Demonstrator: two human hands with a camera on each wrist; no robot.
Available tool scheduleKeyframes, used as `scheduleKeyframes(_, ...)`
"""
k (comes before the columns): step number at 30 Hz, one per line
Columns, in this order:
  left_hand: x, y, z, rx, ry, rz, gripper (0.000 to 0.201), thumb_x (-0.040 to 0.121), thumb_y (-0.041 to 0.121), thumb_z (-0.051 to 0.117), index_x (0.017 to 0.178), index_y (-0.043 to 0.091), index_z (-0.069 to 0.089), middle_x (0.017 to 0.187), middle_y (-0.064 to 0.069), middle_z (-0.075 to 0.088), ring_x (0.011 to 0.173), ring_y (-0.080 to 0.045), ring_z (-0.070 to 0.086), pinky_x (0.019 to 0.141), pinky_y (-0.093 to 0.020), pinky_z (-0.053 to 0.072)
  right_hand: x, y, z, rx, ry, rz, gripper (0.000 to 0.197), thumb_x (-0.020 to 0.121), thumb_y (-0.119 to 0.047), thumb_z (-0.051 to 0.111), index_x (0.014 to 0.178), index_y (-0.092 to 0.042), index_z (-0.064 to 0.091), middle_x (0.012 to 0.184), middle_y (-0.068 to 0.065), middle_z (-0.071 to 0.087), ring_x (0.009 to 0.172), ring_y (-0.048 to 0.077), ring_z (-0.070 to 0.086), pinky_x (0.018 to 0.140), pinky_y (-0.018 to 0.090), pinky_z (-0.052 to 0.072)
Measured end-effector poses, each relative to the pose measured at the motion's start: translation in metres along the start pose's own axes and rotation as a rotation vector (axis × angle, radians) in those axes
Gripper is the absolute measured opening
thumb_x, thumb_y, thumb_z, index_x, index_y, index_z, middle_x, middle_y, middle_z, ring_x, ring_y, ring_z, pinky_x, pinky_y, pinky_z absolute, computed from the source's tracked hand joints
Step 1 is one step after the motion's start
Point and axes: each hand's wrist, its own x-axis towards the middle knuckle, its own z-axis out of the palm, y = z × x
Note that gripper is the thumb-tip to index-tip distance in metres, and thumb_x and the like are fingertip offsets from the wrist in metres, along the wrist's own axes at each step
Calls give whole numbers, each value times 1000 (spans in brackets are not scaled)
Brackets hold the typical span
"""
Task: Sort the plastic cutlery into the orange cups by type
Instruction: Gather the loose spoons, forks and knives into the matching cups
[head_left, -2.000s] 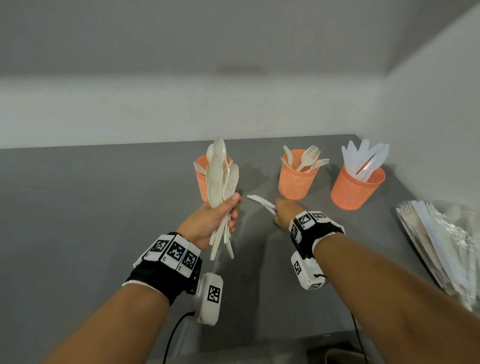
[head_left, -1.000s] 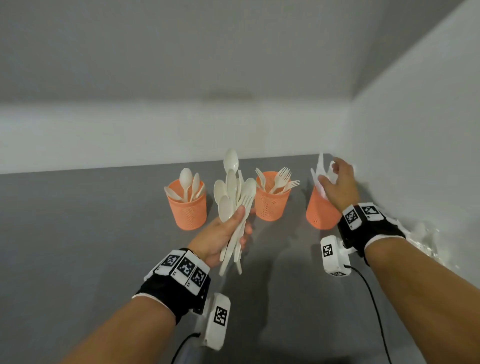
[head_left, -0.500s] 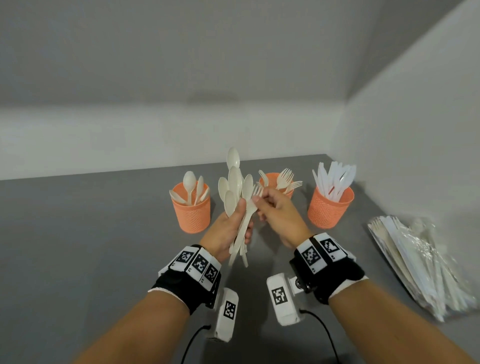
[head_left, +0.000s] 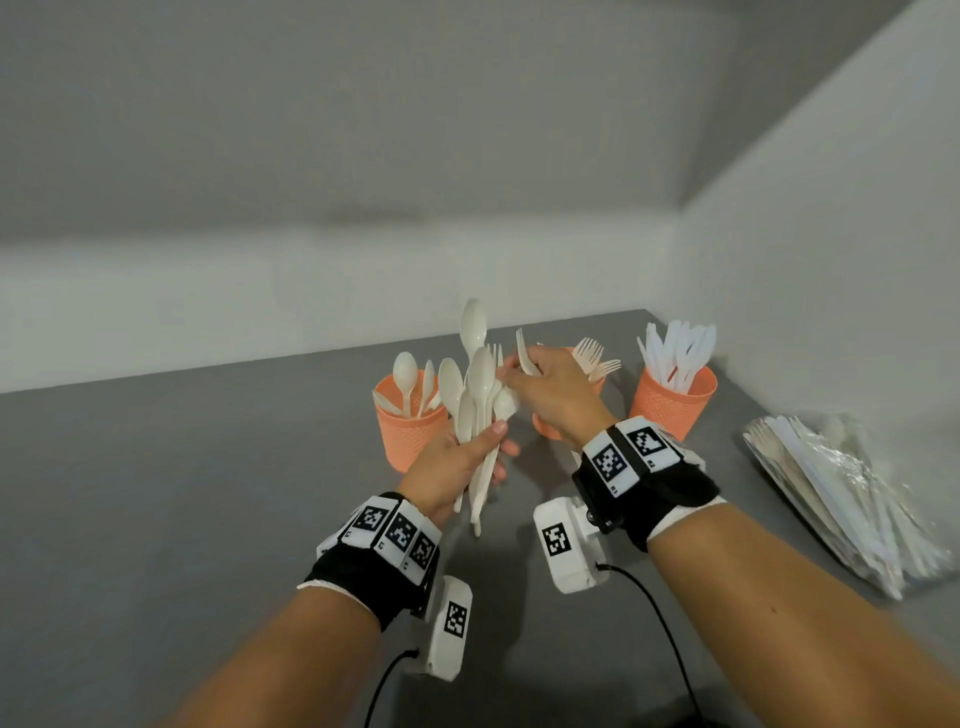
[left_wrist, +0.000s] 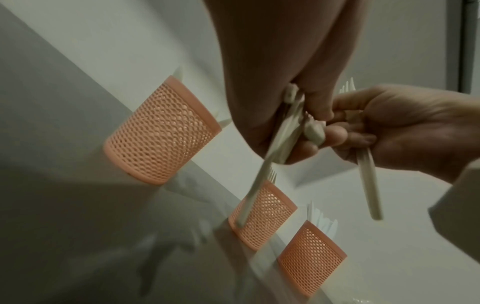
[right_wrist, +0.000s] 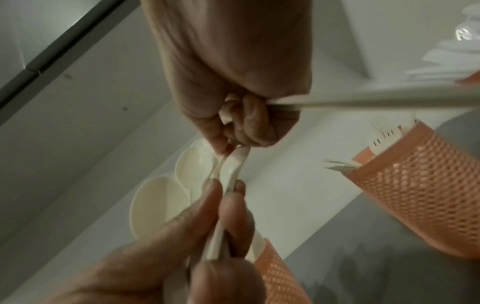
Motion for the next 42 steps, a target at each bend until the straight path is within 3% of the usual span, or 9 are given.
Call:
scheduleKeyframes(10,1,-5,-15,43,12,-38,19,93,20,54,108,9,51,76,-2,67,43,-6,53,43,-19,47,30,-32,-40,512,218,-74,12,101,-12,25,108,-10,34,84,8,58,68,18,64,66,29,56)
scheduleKeyframes(15,15,-2,-18,-20,6,-23,6,94,13,51,95,10,56,71,0,61,45,-6,52,45,-20,47,78,-14,-69,475,410,-100,16,97,-8,27,111,-13,33,74,3,47,60,11,47,60,21,46)
scheduleKeyframes(20,33,3,-13,18,22,21,8,92,16,55,85,13,59,61,3,54,46,-6,46,46,-18,43,116,22,-71,210,465,-100,31,94,-31,49,116,-12,42,93,1,50,79,16,49,78,34,44)
scheduleKeyframes(23,41,1,-10,31,27,29,9,90,19,57,83,13,59,63,3,60,51,-9,51,53,-20,46,126,47,-64,169,370,-98,19,92,-24,55,103,-14,43,77,0,49,64,15,48,65,23,46)
scheduleKeyframes(27,45,-1,-8,26,13,24,9,89,18,57,92,11,62,62,5,63,54,-8,56,58,-21,49,124,74,-58,104,193,-45,33,85,-18,64,114,-12,49,96,0,50,85,9,51,82,17,44)
scheduleKeyframes(33,51,1,0,66,31,51,9,88,15,60,80,13,59,57,4,58,50,-8,52,53,-19,47,98,35,-41,89,123,-411,24,92,-25,51,115,-21,53,110,-5,50,102,4,50,91,15,38)
scheduleKeyframes(35,52,3,4,79,26,38,10,88,13,61,77,12,60,58,2,59,51,-9,52,53,-18,47,83,15,-29,145,-130,-380,23,98,-28,40,117,-26,52,112,-8,53,105,1,50,93,10,38)
scheduleKeyframes(39,55,4,6,32,44,22,9,86,13,63,80,9,60,61,-2,58,53,-11,54,59,-22,48,65,6,-10,93,-351,-333,26,99,-25,34,99,-26,60,96,-10,61,94,11,55,90,31,42)
scheduleKeyframes(42,55,4,5,-33,158,40,5,85,11,65,85,8,60,64,-3,59,56,-12,55,62,-26,48,48,12,-4,177,-402,-175,29,97,-34,40,123,-28,51,122,-6,52,110,5,51,92,20,42)
